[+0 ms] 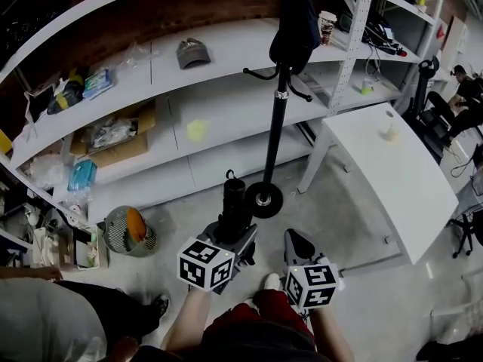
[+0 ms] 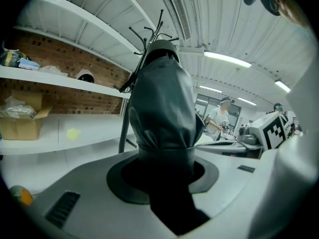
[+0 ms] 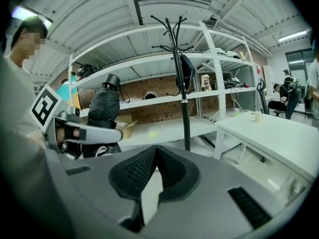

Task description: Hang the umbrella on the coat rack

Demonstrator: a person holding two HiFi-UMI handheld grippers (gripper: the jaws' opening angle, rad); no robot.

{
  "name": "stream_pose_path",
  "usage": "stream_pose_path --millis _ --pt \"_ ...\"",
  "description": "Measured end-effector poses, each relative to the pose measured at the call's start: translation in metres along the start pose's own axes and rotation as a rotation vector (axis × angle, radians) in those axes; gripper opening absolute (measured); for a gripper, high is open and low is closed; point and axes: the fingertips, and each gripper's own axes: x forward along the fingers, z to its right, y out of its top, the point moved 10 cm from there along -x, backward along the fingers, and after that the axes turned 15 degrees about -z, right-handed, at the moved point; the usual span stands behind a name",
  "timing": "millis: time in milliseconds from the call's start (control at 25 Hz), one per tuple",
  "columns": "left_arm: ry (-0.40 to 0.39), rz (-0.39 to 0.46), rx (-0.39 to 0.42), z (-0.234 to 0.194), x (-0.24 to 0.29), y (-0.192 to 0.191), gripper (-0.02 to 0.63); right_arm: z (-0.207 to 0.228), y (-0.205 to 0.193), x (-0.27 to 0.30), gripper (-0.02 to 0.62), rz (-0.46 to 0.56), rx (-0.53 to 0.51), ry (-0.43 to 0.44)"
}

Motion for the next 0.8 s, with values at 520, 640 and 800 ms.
stream_pose_path --millis 520,640,800 --pt "0.104 0.006 -0.028 -0.053 0.063 0.071 0.152 0.073 0.072 0.068 0.018 0.016 -0.042 0.05" --pt "0.124 0.012 -0.042 -0.062 0.075 0.087 0.152 0.089 0.087 0.08 0.018 0.021 -0.049 0.067" --pt "0.144 0.017 -0.061 -0.068 0.084 0.101 0.152 0.103 0.103 0.092 0.018 0.039 -0.048 0.096"
